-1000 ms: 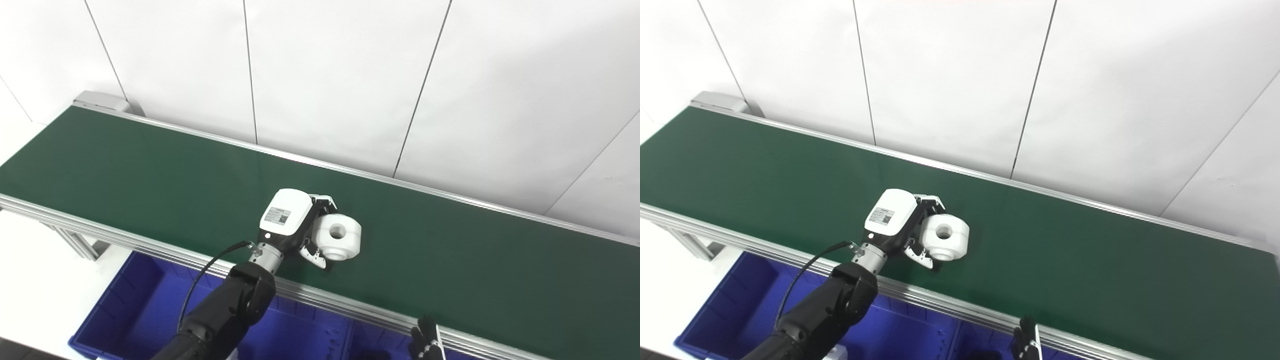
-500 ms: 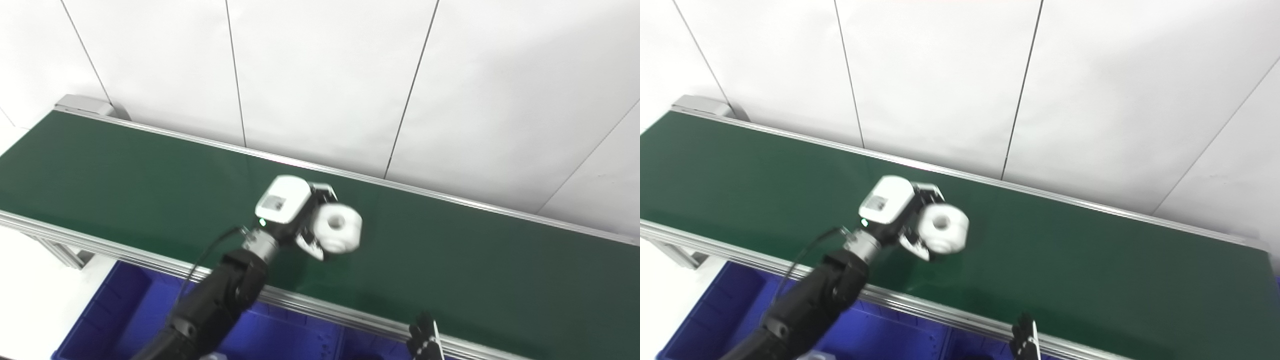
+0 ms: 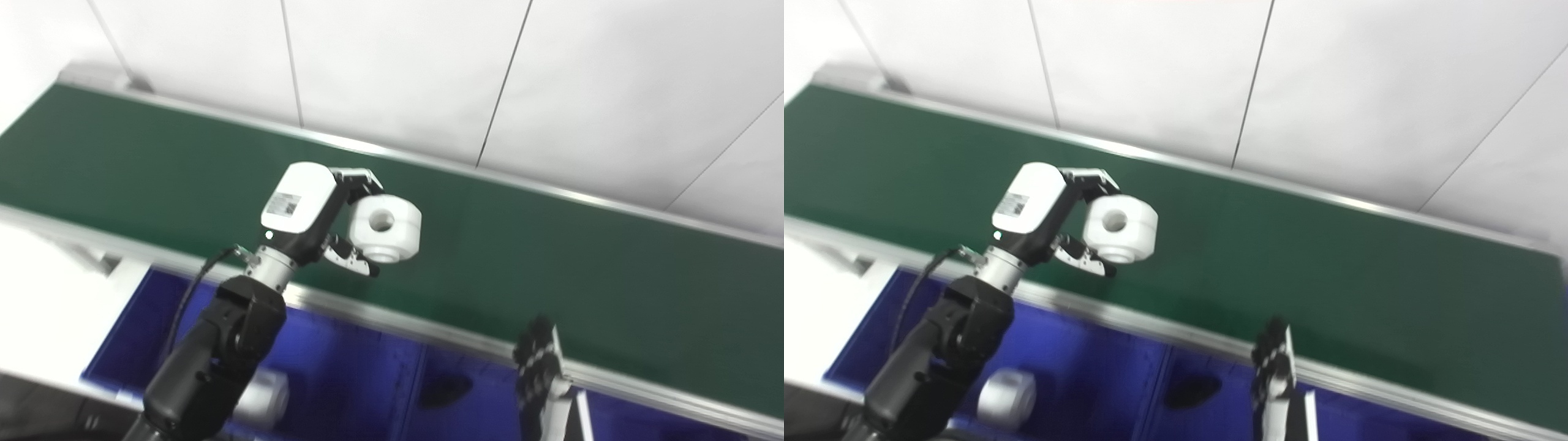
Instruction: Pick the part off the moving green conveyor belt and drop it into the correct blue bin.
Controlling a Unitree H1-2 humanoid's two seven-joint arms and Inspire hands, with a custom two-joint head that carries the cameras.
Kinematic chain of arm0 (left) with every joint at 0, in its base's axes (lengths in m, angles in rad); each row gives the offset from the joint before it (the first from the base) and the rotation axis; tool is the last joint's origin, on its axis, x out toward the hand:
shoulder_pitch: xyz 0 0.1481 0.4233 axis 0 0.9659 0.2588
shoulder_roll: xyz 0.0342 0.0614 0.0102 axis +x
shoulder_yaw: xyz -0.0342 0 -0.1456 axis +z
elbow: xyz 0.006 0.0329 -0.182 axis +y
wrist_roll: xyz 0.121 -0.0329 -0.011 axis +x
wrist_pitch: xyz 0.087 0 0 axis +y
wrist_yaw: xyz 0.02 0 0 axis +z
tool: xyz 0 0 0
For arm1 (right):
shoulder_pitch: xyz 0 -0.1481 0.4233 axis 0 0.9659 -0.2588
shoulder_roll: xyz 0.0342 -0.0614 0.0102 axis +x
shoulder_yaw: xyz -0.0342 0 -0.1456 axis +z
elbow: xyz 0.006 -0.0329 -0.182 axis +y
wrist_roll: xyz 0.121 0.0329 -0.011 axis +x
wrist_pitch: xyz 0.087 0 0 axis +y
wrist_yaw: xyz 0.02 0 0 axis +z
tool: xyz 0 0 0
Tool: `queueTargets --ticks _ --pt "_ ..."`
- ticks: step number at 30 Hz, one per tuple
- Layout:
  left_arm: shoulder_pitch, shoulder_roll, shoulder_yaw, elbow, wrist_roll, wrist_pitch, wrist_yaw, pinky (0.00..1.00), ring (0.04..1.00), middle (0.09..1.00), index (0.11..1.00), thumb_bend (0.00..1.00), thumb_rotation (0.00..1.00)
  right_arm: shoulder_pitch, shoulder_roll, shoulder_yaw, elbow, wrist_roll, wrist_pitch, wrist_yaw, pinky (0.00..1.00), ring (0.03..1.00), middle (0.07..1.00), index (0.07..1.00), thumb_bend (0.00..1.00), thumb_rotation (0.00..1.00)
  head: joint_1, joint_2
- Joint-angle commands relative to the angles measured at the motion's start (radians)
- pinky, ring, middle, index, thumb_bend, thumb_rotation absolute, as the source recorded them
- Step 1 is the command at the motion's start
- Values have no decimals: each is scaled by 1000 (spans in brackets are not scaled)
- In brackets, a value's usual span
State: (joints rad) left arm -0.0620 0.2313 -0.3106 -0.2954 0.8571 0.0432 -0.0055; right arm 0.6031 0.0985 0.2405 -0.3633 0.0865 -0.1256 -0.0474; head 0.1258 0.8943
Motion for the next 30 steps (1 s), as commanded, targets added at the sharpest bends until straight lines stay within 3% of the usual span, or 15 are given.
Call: queueTargets --ticks 1,8,15,19,24,30 --pt "2 13 26 -80 10 6 -11 479 480 481 490 524 0 -9 0 -16 -50 16 32 2 1000 997 993 1000 806 925 21 -9" --pt "121 63 76 -172 -2 -16 -81 447 459 472 493 525 0 -53 -15 -87 -82 73 83 6 1000 1000 1000 1000 826 907 16 -29" --pt "219 98 97 -155 -1 -63 -75 419 443 471 492 525 0 -64 4 -80 -60 43 72 5 1000 1000 1000 1000 832 897 -27 -40" --pt "284 130 58 -99 37 -101 -89 467 479 476 493 525 0 -60 23 -69 -62 29 72 -1 1000 994 995 1000 854 899 -47 -43" --pt "275 205 17 -14 -35 -164 -176 558 537 493 484 524 0 -54 48 -52 -46 12 56 -2 1000 988 980 1000 857 878 -96 -73" --pt "240 248 -11 1 -95 -158 -312 617 570 508 471 523 0 -49 67 -40 -8 -22 24 -12 979 966 967 998 807 864 -153 -64"
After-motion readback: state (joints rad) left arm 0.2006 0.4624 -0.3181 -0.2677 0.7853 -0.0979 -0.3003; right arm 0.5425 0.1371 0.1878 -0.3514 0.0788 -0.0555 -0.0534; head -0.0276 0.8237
